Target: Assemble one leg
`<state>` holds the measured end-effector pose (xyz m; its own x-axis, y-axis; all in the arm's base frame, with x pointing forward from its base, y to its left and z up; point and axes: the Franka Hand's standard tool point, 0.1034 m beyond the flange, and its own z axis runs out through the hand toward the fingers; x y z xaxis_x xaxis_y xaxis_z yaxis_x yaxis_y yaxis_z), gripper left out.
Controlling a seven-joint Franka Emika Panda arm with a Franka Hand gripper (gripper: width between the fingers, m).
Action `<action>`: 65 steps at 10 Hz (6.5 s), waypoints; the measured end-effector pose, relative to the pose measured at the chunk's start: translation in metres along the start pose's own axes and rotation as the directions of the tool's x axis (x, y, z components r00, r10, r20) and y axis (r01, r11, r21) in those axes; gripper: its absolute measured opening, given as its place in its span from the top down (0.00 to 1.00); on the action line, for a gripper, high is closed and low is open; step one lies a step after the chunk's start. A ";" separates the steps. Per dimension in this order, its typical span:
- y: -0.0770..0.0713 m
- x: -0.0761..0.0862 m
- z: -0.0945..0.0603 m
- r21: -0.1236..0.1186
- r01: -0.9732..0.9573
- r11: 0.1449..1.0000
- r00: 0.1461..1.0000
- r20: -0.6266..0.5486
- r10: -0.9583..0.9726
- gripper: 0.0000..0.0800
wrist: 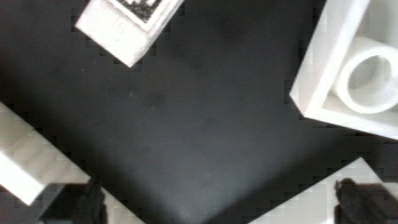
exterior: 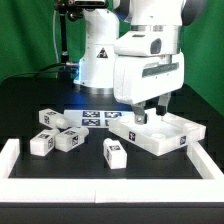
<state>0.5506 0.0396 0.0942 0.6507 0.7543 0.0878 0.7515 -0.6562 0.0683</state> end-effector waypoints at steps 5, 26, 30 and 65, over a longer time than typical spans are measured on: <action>0.041 -0.086 0.011 0.039 -0.348 0.937 0.937 0.024 0.348 0.19; 0.031 -0.038 0.085 0.061 -0.598 0.799 0.801 0.085 0.593 0.19; 0.031 -0.038 0.085 0.061 -0.598 0.799 0.801 0.085 0.592 0.41; -0.081 -0.194 0.065 0.035 -0.640 0.767 0.762 0.158 0.628 0.64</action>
Offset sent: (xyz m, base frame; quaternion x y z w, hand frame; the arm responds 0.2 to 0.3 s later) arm -0.0086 -0.0593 -0.0216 0.0252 -0.0125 0.2052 0.9783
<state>0.3709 -0.0523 0.0070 0.9850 0.1657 -0.0474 0.1640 -0.9857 -0.0382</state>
